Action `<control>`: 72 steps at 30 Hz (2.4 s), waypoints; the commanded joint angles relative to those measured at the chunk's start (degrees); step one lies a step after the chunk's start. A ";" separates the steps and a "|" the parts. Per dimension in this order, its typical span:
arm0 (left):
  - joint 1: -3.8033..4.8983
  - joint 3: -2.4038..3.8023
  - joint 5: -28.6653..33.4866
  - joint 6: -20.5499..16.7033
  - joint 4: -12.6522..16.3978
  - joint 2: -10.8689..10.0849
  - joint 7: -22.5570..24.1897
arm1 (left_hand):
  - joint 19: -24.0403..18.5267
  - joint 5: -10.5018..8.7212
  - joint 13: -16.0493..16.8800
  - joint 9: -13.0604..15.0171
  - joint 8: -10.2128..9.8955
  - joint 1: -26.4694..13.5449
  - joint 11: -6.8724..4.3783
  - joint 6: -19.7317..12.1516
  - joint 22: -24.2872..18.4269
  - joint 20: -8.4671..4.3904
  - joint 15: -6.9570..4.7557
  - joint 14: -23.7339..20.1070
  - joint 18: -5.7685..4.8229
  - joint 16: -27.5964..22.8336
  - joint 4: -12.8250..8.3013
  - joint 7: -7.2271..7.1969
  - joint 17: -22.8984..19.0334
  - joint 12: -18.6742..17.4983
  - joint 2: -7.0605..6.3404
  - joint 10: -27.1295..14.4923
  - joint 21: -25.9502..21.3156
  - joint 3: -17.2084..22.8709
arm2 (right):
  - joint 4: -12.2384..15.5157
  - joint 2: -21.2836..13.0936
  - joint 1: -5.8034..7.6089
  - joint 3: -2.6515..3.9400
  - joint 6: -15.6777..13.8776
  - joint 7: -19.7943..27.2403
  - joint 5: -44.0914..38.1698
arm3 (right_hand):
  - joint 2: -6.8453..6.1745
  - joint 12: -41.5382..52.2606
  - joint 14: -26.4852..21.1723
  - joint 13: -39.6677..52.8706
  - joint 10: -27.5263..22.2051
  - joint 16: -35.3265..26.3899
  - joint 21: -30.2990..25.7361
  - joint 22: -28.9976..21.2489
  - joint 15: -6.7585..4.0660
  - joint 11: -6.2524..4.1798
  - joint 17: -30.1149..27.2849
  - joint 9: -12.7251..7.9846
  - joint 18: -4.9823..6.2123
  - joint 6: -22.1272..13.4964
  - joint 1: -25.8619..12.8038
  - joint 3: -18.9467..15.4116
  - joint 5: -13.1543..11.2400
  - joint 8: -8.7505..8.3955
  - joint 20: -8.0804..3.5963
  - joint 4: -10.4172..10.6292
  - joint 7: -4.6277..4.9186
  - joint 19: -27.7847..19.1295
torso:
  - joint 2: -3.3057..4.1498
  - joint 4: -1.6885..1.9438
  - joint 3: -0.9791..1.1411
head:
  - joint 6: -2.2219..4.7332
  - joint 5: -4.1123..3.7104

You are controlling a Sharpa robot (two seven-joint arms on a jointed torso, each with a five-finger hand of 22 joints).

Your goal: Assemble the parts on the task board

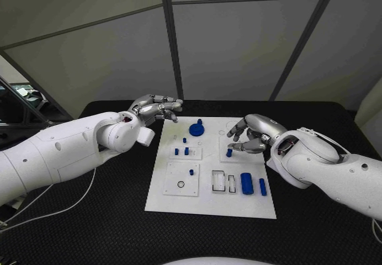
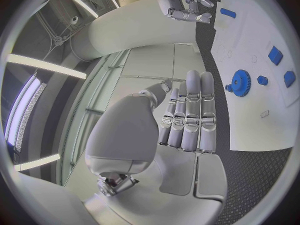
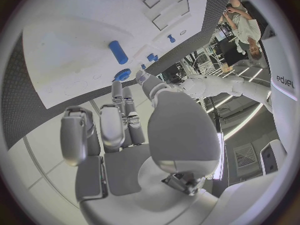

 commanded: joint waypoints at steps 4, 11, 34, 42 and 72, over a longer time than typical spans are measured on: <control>0.04 0.03 -0.09 0.64 0.01 0.03 0.27 | -0.09 -0.31 0.07 0.06 -0.20 -0.05 -0.03 0.07 -0.07 0.31 0.27 -0.05 -0.76 -0.18 -0.24 0.30 -0.06 0.19 0.58 -0.50 -0.19 0.01 | -0.37 0.45 0.18 0.07 6.32 -0.14 -5.93 | -0.63 -3.73 0.33 -3.26 -1.59 -0.95 -1.19 5.98 0.87 0.85 -1.40 -0.09 1.34 -0.19 0.97 -0.74 -0.06 0.06 0.88 -0.48 -0.06 0.30 | 0.02 0.08 -0.10 | -0.26 -0.13; 0.04 0.03 -0.09 0.60 -0.07 0.01 0.26 | -0.08 -0.42 0.09 0.09 -0.20 -0.06 -0.04 0.12 -0.10 0.32 0.28 -0.03 -0.76 -0.27 -0.26 0.29 -0.07 0.22 0.61 -0.47 -0.26 -0.04 | -0.82 1.53 0.18 0.05 10.52 0.62 -6.73 | 0.25 -6.97 -0.06 -6.35 -3.02 -1.99 -2.54 4.66 1.58 1.68 -3.34 -0.28 1.71 -0.59 2.20 -3.42 -0.05 0.06 1.57 -0.67 0.02 -0.49 | 0.02 0.05 -0.01 | -0.55 0.02; 0.02 0.02 -0.09 0.58 -0.20 0.05 0.20 | -0.06 -0.44 0.10 0.10 -0.21 -0.04 -0.05 0.14 -0.13 0.32 0.27 0.01 -0.75 -0.31 -0.29 0.28 -0.07 0.23 0.67 -0.46 -0.30 -0.05 | -3.19 3.54 0.15 -0.08 12.70 -0.72 -8.80 | 3.51 -9.80 0.06 -10.76 1.53 -1.78 -2.36 5.03 1.62 1.74 -3.59 -0.26 1.62 1.05 5.32 0.58 1.10 0.26 1.75 -2.03 0.82 -0.14 | 0.00 0.00 -0.02 | -0.99 0.13; 0.02 0.02 -0.09 0.54 -0.20 0.00 0.14 | -0.06 -0.44 0.10 0.10 -0.21 -0.04 -0.05 0.14 -0.13 0.32 0.27 0.01 -0.75 -0.31 -0.29 0.28 -0.07 0.23 0.67 -0.46 -0.30 -0.05 | -3.42 3.81 0.15 -0.26 13.62 -0.95 -8.91 | 3.40 -10.20 0.05 -11.42 2.39 -1.74 -2.27 5.16 1.55 1.59 -3.63 -0.24 1.59 1.42 5.05 1.40 1.07 0.26 1.63 -2.11 0.73 -0.06 | -0.01 0.03 -0.03 | -1.13 0.18; -0.19 0.02 -0.09 0.47 -0.50 0.11 0.03 | -0.06 -0.44 0.10 0.10 -0.21 -0.04 -0.05 0.14 -0.13 0.32 0.27 0.01 -0.75 -0.31 -0.29 0.28 -0.07 0.23 0.67 -0.46 -0.30 -0.05 | 0.28 1.49 0.14 -0.31 1.71 0.88 -8.84 | 6.02 -9.69 0.36 -11.82 10.24 -0.86 -0.11 7.57 -0.53 -0.79 -2.54 1.46 0.94 7.01 5.64 4.47 1.03 1.80 -0.32 -4.08 -1.23 1.40 | -0.20 -0.06 0.00 | -0.93 0.29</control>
